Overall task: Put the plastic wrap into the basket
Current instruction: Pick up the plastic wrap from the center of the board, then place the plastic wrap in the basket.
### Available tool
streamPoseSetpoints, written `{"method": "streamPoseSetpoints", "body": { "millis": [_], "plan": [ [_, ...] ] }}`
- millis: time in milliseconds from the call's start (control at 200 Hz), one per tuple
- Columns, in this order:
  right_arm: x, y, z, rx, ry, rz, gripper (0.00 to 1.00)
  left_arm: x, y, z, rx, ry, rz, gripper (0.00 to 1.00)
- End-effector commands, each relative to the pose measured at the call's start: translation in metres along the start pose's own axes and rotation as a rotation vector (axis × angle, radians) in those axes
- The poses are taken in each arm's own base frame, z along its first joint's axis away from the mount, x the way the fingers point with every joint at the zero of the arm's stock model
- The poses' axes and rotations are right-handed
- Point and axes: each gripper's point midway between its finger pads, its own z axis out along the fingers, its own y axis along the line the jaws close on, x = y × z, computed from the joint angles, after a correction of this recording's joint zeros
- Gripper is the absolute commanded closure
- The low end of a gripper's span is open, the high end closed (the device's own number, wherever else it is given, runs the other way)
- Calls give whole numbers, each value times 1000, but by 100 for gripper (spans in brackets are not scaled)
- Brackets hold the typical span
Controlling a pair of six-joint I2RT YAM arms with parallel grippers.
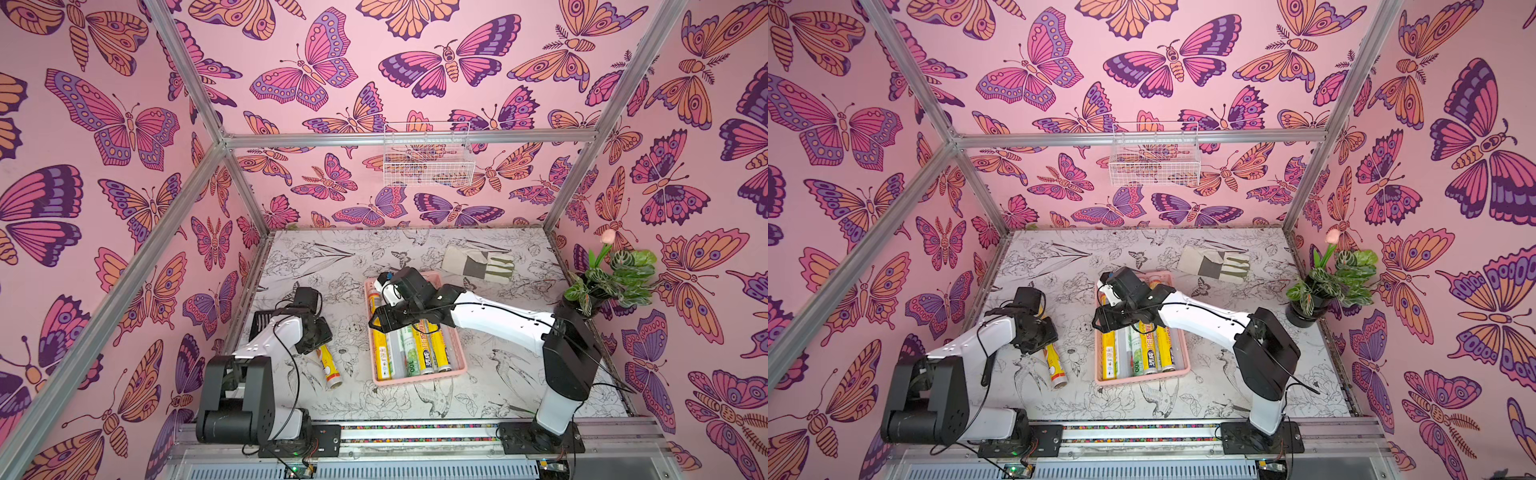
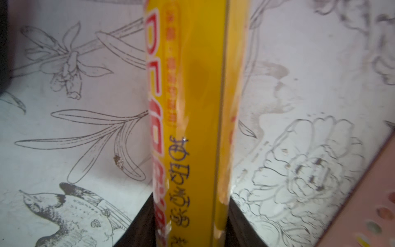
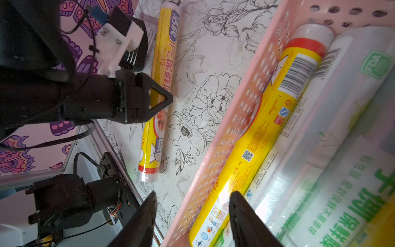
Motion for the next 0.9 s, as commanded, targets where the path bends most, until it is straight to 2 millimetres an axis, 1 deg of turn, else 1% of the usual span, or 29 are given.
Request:
{"method": "streamPoseSetpoints", "body": {
  "millis": [0,85,140,170,180,200,220,230,240,330,376,456,541,636,766,821,896],
  "plan": [
    [-16,-7,-23,60,-103,-1,42,-10,-24,-33,129,-71,31,74],
    [-23,-15,-38,96,-171,12,42,-16,-35,-57,191,-123,31,78],
    [-26,-23,-46,133,-214,28,41,-18,-45,-74,249,-158,32,79],
    [-28,-30,-54,163,-250,49,41,-18,-52,-83,284,-175,30,80],
    [-32,-30,-57,165,-269,53,41,-18,-53,-86,295,-180,30,80],
    [-31,-33,-61,175,-284,62,41,-19,-58,-92,316,-192,33,80],
    [-31,-39,-61,191,-298,74,41,-19,-62,-99,337,-207,38,80],
    [-34,-36,-70,185,-323,75,41,-19,-64,-103,346,-213,39,80],
    [-34,-37,-73,189,-334,79,41,-19,-66,-106,355,-219,41,80],
    [-39,-47,-90,206,-425,115,40,-19,-84,-133,440,-265,60,80],
    [-38,-52,-97,214,-454,128,40,-19,-94,-144,490,-279,71,80],
    [-38,-60,-107,229,-488,149,39,-15,-116,-158,575,-289,97,80],
    [-37,-65,-113,238,-499,161,39,-8,-139,-164,637,-284,140,81],
    [-36,-71,-119,256,-512,183,39,4,-166,-163,693,-257,188,81],
    [-32,-79,-128,279,-556,210,39,25,-202,-155,745,-203,259,81],
    [-30,-83,-131,285,-569,219,39,33,-213,-149,748,-180,289,82],
    [-28,-86,-133,292,-572,226,39,41,-223,-140,744,-150,298,82]
  ]
}}
